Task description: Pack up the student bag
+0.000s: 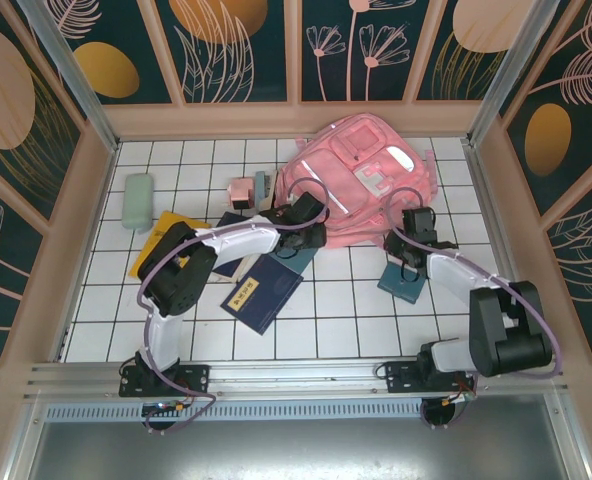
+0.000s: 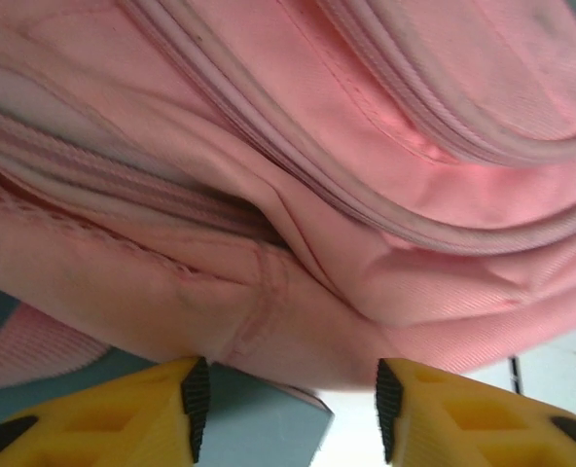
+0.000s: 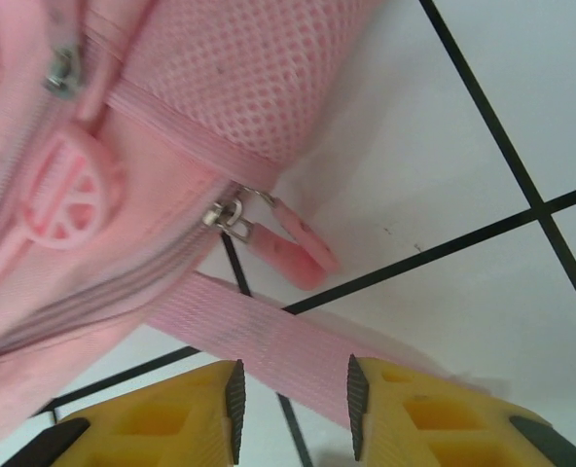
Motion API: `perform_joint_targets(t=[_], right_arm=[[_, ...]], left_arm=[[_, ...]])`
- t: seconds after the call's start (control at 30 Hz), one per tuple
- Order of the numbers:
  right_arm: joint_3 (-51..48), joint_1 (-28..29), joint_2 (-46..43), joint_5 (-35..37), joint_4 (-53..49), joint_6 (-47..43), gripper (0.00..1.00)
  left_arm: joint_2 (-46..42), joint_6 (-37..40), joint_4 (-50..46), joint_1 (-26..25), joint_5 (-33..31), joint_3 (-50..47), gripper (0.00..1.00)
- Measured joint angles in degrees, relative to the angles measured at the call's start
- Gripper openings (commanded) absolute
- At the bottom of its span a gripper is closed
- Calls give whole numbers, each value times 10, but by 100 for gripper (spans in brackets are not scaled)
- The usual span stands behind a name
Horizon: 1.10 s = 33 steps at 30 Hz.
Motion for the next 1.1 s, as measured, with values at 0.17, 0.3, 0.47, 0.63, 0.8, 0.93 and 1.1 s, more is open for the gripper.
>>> perform_joint_targets(t=[0.17,0.3,0.47,0.63,0.8,0.93,1.1], right_arm=[[21,0,40,6,1,-18,30],[40,0,60,-6,5,-29,30],[58,11,75,-12,10,-42,30],[69,23,96,-12,13,-49,29],[80,26,113,-12,13,-54,30],[88,27,112,-11,13,-51,39],[91,-8,88,-43,14,-26,51]], left_arm=[[17,10,-10,6,-24,15,45],[23,18,-9,24,-34,18,45],[24,24,-10,35,-38,19,46],[24,28,-10,35,-38,19,46],[24,28,-10,35,-36,19,48],[24,30,-10,35,-28,21,52],[19,30,-10,23,-15,24,53]])
